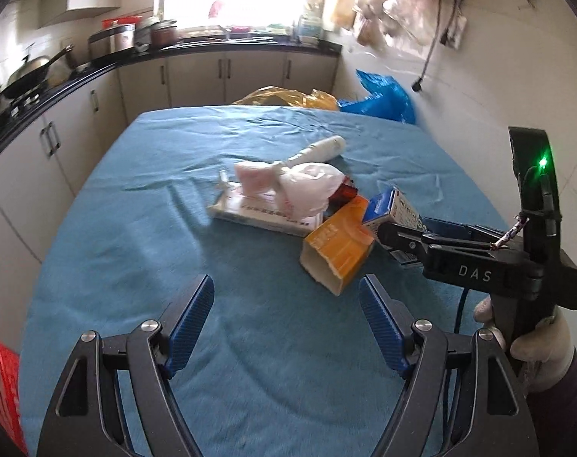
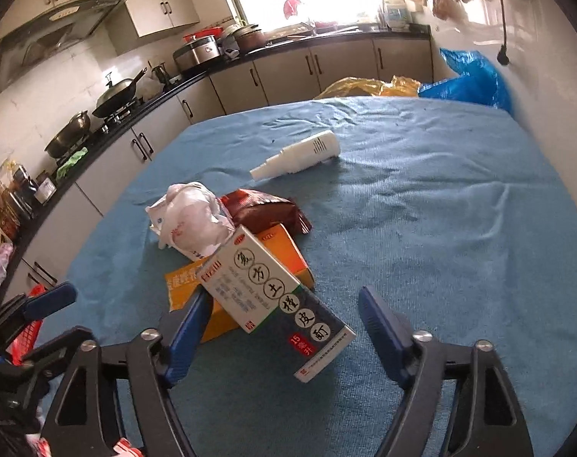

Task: Collect trash
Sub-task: 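Grasp orange cream box with left tool while right tool grasps white-green medicine box, then lift orange box with left tool while right tool carries medicine box toward basket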

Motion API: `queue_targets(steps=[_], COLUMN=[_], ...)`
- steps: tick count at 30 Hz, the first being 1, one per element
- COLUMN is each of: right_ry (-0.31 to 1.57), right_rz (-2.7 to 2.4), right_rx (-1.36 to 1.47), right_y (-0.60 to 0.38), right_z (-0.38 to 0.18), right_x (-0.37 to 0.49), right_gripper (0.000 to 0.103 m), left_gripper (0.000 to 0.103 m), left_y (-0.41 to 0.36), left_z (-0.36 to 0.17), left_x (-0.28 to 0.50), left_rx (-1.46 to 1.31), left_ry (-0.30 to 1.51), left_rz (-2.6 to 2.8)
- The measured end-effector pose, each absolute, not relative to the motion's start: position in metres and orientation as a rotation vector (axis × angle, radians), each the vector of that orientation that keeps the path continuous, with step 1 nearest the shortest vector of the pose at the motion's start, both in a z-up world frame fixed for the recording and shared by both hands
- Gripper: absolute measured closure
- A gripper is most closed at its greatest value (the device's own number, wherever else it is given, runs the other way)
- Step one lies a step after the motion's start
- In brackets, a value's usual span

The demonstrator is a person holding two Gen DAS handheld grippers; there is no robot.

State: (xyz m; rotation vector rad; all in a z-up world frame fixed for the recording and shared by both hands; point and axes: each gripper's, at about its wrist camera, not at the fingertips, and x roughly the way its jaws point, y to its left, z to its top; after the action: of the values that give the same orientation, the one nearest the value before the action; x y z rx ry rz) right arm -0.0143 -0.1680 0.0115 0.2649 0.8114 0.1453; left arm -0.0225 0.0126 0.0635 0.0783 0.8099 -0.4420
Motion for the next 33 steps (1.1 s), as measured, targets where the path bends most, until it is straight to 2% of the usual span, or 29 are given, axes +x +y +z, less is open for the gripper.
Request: queue_targets(steps=[1, 2, 3, 21, 22, 23, 24, 27, 33], right_ry=[0.821, 0.829, 0.836, 0.802, 0.798, 0.795, 0.792, 0.786, 0.781], right_rz=[0.149, 0.153, 0.16, 0.111, 0.106, 0.102, 0.095, 0.08, 0.083], right_rx=[0.274, 0.286, 0.312, 0.514, 0.512, 0.509, 0.502, 0.486, 0.482], right_y=[-0.17, -0.172, -0.175, -0.215, -0.215, -0.215, -0.215, -0.213, -0.211], right_z=[0.01, 0.008, 0.006, 0.0, 0.001, 0.001, 0.002, 0.003, 0.005], right_x=[-0.014, -0.013, -0.013, -0.021, -0.022, -0.023, -0.023, -0.026, -0.029], right_gripper=[0.047, 0.053, 0.065, 0.066, 0.066, 0.066, 0.066, 0.066, 0.066], left_gripper=[0.026, 0.026, 0.026, 0.022, 0.025, 0.032, 0.045, 0.056, 0.058], left_y=[0.008, 0.001, -0.002, -0.078, -0.079, -0.079, -0.08, -0.073, -0.037], left_z=[0.062, 0.059, 0.057, 0.018, 0.017, 0.015, 0.014, 0.019, 0.033], left_x=[-0.019, -0.016, -0.013, 0.028, 0.027, 0.026, 0.026, 0.016, -0.018], left_rx=[0.088, 0.104, 0.113, 0.269, 0.265, 0.272, 0.283, 0.275, 0.207], left_ry=[0.81, 0.81, 0.811, 0.867, 0.875, 0.89, 0.901, 0.905, 0.931], left_rz=[-0.453, -0.469, -0.478, -0.607, -0.604, -0.579, -0.557, -0.539, -0.509])
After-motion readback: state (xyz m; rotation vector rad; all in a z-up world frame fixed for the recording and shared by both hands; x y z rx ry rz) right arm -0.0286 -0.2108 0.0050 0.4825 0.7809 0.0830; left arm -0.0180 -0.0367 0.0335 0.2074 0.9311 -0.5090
